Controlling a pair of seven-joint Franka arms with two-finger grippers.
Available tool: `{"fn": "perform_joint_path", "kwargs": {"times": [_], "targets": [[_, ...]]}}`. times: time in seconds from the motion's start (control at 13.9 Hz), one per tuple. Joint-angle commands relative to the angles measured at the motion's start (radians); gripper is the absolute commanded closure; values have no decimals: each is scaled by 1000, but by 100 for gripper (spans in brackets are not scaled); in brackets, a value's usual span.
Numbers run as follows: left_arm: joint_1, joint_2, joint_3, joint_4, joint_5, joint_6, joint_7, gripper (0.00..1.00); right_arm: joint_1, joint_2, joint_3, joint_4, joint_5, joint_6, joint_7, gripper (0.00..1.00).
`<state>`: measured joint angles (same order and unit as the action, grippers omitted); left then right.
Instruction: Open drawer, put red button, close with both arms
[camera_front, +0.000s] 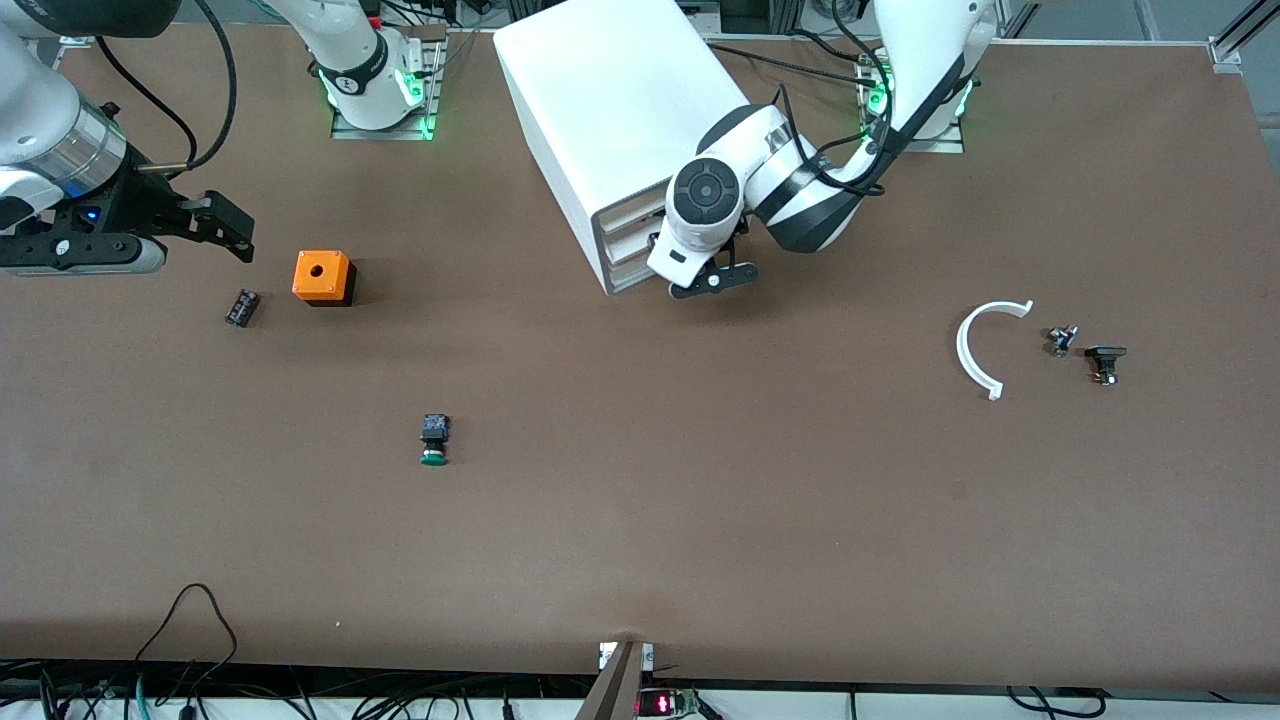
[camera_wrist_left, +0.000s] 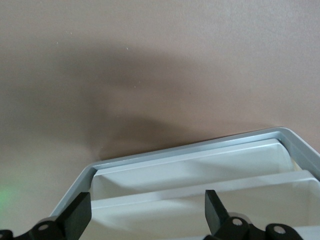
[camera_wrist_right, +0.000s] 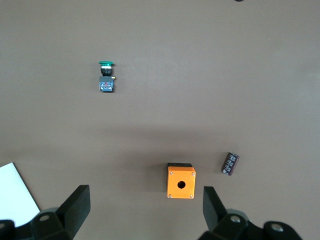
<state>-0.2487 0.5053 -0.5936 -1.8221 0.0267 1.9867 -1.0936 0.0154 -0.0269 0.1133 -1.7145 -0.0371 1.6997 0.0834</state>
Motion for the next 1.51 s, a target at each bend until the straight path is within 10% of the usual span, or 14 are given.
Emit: {"fn": "perform_joint_path", "kwargs": {"times": [0.0, 0.58, 1.01, 1.44], "targets": [[14, -36, -23, -31, -21, 6, -17, 0, 6, -25, -9, -19, 11, -2, 9, 0], [164, -129, -23, 6, -16, -26, 157, 0, 3, -15, -24, 21, 11, -9, 13, 0], [322, -136, -15, 276, 25, -336, 562, 0, 3, -21, -37, 21, 40, -43, 49, 0], [420, -255, 30, 347, 33, -390, 811, 0, 9, -13, -29, 61, 37, -43, 82, 0]]}}
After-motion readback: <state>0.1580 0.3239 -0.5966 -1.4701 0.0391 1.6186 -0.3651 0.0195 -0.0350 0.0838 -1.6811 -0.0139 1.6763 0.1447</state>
